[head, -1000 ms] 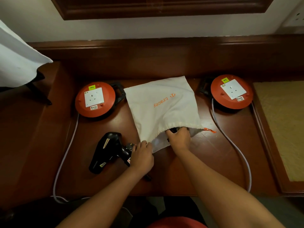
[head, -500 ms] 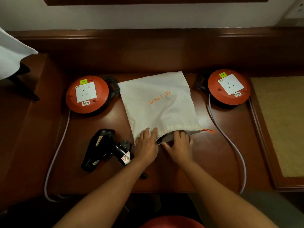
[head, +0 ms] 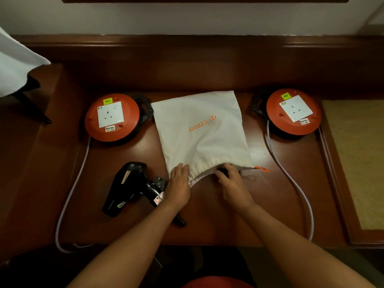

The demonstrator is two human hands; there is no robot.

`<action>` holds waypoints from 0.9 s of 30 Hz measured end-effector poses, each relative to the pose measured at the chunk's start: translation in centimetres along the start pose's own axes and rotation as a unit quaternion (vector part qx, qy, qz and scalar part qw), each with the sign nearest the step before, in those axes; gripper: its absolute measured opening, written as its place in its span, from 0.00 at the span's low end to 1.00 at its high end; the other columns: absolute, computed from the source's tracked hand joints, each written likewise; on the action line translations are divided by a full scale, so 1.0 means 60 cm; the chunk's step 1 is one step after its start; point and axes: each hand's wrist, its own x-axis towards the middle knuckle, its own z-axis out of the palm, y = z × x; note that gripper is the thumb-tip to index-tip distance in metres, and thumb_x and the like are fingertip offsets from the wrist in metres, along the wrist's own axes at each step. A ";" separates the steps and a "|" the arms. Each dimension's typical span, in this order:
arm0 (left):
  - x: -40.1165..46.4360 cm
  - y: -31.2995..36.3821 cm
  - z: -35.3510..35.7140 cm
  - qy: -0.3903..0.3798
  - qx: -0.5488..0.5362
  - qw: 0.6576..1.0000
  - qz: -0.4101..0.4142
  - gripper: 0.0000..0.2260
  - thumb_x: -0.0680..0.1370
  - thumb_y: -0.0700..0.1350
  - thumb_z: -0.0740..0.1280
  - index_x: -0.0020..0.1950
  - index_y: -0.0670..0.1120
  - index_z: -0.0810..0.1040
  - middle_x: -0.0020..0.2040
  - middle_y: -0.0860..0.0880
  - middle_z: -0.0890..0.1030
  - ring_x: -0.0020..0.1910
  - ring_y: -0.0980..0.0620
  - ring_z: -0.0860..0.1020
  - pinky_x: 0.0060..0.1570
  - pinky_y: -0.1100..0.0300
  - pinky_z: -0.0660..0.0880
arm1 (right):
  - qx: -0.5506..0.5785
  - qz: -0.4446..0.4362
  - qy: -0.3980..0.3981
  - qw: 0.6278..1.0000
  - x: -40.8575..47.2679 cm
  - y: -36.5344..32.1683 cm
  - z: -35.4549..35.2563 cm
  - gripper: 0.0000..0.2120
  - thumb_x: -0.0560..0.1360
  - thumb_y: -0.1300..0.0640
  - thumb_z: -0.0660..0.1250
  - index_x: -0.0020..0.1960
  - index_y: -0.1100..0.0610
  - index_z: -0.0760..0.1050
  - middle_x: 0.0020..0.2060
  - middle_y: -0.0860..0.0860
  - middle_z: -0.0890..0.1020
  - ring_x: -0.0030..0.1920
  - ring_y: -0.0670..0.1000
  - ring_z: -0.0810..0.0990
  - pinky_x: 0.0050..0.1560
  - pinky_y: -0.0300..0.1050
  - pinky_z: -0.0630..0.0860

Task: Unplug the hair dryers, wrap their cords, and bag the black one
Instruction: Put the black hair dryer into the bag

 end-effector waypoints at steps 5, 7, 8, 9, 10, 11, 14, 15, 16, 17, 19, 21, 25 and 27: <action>0.001 -0.001 0.001 -0.006 0.017 1.000 -0.010 0.31 0.77 0.36 0.62 0.77 0.44 0.54 0.77 0.43 0.54 0.76 0.44 0.52 0.73 0.56 0.53 | 0.113 0.159 0.068 0.978 0.029 -0.001 -0.004 0.21 0.72 0.70 0.67 0.64 0.63 0.68 0.69 0.60 0.62 0.69 0.58 0.62 0.70 0.50 0.63; 0.002 -0.002 0.001 -0.005 0.036 0.999 -0.016 0.31 0.77 0.38 0.63 0.77 0.44 0.54 0.78 0.43 0.53 0.77 0.43 0.51 0.74 0.55 0.50 | 0.152 0.220 0.094 0.959 0.035 -0.003 -0.008 0.21 0.70 0.70 0.69 0.60 0.66 0.67 0.65 0.61 0.64 0.64 0.57 0.66 0.67 0.50 0.67; 0.001 -0.002 0.002 -0.005 0.042 0.999 -0.021 0.31 0.78 0.39 0.63 0.77 0.45 0.53 0.78 0.43 0.53 0.77 0.43 0.50 0.74 0.55 0.49 | 0.165 0.243 0.106 0.950 0.035 -0.004 -0.009 0.19 0.70 0.69 0.70 0.58 0.66 0.67 0.62 0.61 0.66 0.59 0.55 0.68 0.63 0.48 0.69; 0.001 -0.002 0.001 -0.007 0.044 0.999 -0.029 0.31 0.78 0.40 0.64 0.77 0.45 0.53 0.78 0.43 0.52 0.77 0.43 0.49 0.75 0.54 0.48 | 0.177 0.263 0.115 0.941 0.036 -0.004 -0.011 0.17 0.71 0.68 0.70 0.55 0.65 0.67 0.58 0.60 0.68 0.53 0.52 0.68 0.57 0.45 0.70; 0.001 -0.003 0.000 -0.009 0.044 0.998 -0.035 0.31 0.78 0.41 0.64 0.77 0.46 0.53 0.78 0.44 0.52 0.77 0.43 0.48 0.75 0.54 0.49 | 0.190 0.286 0.119 0.932 0.037 -0.003 -0.012 0.14 0.72 0.67 0.69 0.52 0.63 0.66 0.53 0.59 0.70 0.49 0.51 0.68 0.51 0.43 0.69; 0.000 -0.003 -0.001 -0.009 0.046 0.998 -0.037 0.31 0.78 0.42 0.65 0.77 0.46 0.53 0.78 0.44 0.52 0.77 0.42 0.48 0.75 0.53 0.49 | 0.204 0.313 0.123 0.920 0.039 -0.002 -0.014 0.12 0.73 0.66 0.68 0.49 0.61 0.65 0.48 0.57 0.71 0.46 0.51 0.68 0.46 0.44 0.68; 0.000 -0.003 -0.005 -0.013 0.053 0.998 -0.034 0.31 0.78 0.44 0.65 0.77 0.45 0.53 0.78 0.44 0.52 0.77 0.42 0.48 0.75 0.53 0.50 | 0.229 0.400 0.154 0.874 0.057 0.003 -0.020 0.09 0.75 0.63 0.65 0.42 0.58 0.65 0.35 0.51 0.71 0.38 0.54 0.71 0.38 0.45 0.64; 0.000 -0.003 -0.006 -0.017 0.053 0.998 -0.034 0.31 0.78 0.44 0.65 0.77 0.45 0.53 0.78 0.44 0.52 0.77 0.42 0.48 0.75 0.53 0.50 | 0.225 0.400 0.164 0.873 0.063 0.003 -0.023 0.08 0.76 0.63 0.64 0.41 0.58 0.66 0.35 0.51 0.72 0.38 0.54 0.71 0.38 0.43 0.62; 0.001 -0.002 -0.007 -0.020 0.052 0.998 -0.036 0.31 0.78 0.44 0.65 0.77 0.45 0.53 0.78 0.43 0.52 0.77 0.42 0.48 0.75 0.52 0.50 | 0.217 0.386 0.160 0.882 0.066 0.003 -0.024 0.06 0.76 0.63 0.64 0.41 0.58 0.68 0.37 0.51 0.74 0.39 0.53 0.72 0.38 0.41 0.62; 0.001 -0.002 -0.009 -0.026 0.047 0.998 -0.041 0.31 0.79 0.44 0.65 0.77 0.45 0.53 0.78 0.43 0.52 0.77 0.42 0.47 0.75 0.52 0.50 | 0.210 0.368 0.146 0.894 0.065 0.001 -0.025 0.04 0.76 0.63 0.64 0.43 0.58 0.71 0.38 0.51 0.75 0.40 0.52 0.73 0.39 0.40 0.63; 0.003 -0.002 -0.012 -0.035 0.036 0.998 -0.048 0.32 0.79 0.45 0.66 0.77 0.46 0.53 0.78 0.44 0.52 0.77 0.42 0.47 0.75 0.51 0.52 | 0.197 0.339 0.114 0.913 0.048 -0.002 -0.022 0.03 0.77 0.62 0.62 0.47 0.59 0.75 0.39 0.51 0.77 0.41 0.52 0.76 0.41 0.42 0.67; 0.003 -0.004 -0.017 -0.025 0.051 0.998 -0.039 0.31 0.78 0.47 0.66 0.76 0.46 0.55 0.77 0.44 0.55 0.76 0.43 0.51 0.73 0.52 0.56 | 0.178 0.321 0.093 0.926 0.017 -0.009 -0.011 0.05 0.78 0.61 0.61 0.49 0.59 0.76 0.41 0.51 0.78 0.44 0.53 0.77 0.42 0.43 0.69; -0.004 -0.004 -0.028 0.042 0.130 0.989 -0.048 0.22 0.77 0.50 0.66 0.70 0.48 0.67 0.67 0.48 0.69 0.67 0.47 0.65 0.62 0.53 0.65 | 0.136 0.271 0.029 0.953 -0.007 -0.060 0.034 0.08 0.78 0.59 0.63 0.55 0.60 0.76 0.51 0.55 0.76 0.53 0.54 0.75 0.53 0.47 0.72; -0.007 -0.005 -0.031 0.064 0.143 0.986 -0.060 0.15 0.77 0.49 0.64 0.63 0.48 0.74 0.60 0.49 0.74 0.61 0.47 0.70 0.57 0.53 0.66 | 0.131 0.256 0.007 0.958 0.016 -0.091 0.053 0.10 0.77 0.57 0.63 0.57 0.59 0.74 0.54 0.55 0.75 0.56 0.54 0.73 0.56 0.47 0.71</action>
